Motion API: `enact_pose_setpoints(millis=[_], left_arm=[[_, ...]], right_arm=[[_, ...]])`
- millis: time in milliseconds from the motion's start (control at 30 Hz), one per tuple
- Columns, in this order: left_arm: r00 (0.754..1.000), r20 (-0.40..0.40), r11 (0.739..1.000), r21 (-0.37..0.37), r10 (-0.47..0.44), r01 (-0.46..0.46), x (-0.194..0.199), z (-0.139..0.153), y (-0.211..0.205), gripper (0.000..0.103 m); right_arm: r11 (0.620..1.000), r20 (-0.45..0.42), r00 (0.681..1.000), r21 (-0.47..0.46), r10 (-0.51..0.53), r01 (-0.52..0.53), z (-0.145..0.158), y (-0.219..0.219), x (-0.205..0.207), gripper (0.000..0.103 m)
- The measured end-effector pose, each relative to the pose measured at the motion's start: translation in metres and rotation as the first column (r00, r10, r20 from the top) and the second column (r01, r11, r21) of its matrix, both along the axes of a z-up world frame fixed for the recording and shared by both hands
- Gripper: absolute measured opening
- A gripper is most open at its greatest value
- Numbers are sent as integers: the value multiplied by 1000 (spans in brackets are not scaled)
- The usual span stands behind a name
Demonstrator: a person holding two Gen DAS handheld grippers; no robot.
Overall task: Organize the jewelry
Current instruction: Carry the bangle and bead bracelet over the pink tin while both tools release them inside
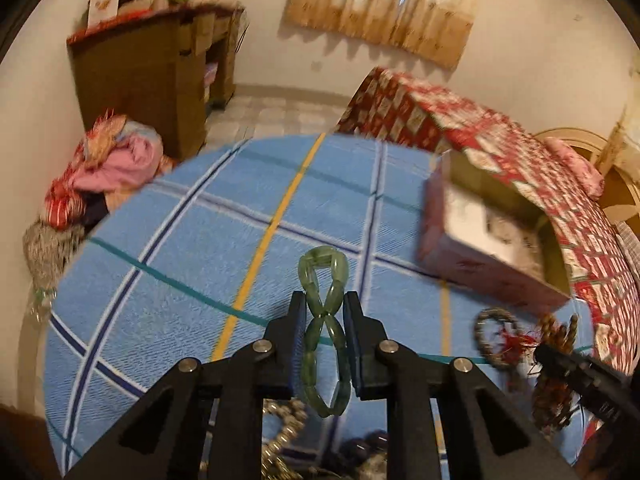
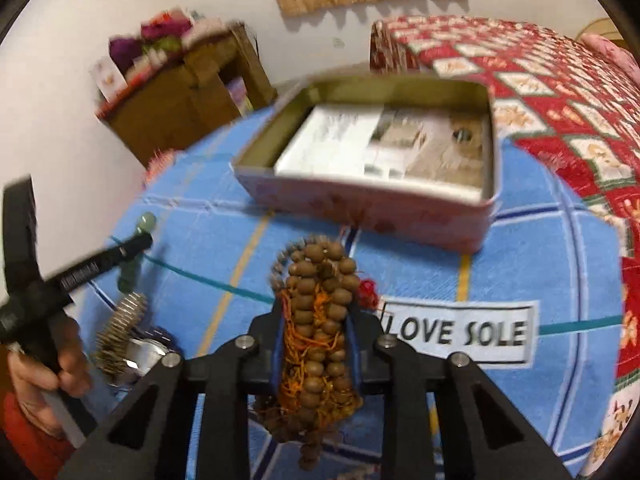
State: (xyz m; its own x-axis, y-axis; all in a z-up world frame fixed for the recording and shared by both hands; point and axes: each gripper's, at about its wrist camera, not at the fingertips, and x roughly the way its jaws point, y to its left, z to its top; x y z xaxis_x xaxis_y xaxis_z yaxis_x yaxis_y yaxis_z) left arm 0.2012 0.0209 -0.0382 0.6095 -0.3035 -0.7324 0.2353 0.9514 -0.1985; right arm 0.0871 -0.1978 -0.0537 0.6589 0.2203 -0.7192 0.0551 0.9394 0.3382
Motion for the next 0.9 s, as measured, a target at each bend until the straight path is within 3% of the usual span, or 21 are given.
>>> enact_pose_setpoints(millis=[233,467,600,900], left_arm=[[989,110,995,-15,-94,97,-19,47,-45,19],[977,144,987,-22,-156,161,10,64,-103,19],[978,126,986,2,-167,168,30,50,-128,19],[983,55,984,31,-174,173,53,18,-160,19]], right_arm=[[998,180,983,62,-28,17,63,-22,-7,27],[996,318,946,89,-59,32,107,-52,25,27],[994,317,947,112,-52,17,94,-63,44,27],[958,243,969,285,-34,-37,38,-89,75,28]])
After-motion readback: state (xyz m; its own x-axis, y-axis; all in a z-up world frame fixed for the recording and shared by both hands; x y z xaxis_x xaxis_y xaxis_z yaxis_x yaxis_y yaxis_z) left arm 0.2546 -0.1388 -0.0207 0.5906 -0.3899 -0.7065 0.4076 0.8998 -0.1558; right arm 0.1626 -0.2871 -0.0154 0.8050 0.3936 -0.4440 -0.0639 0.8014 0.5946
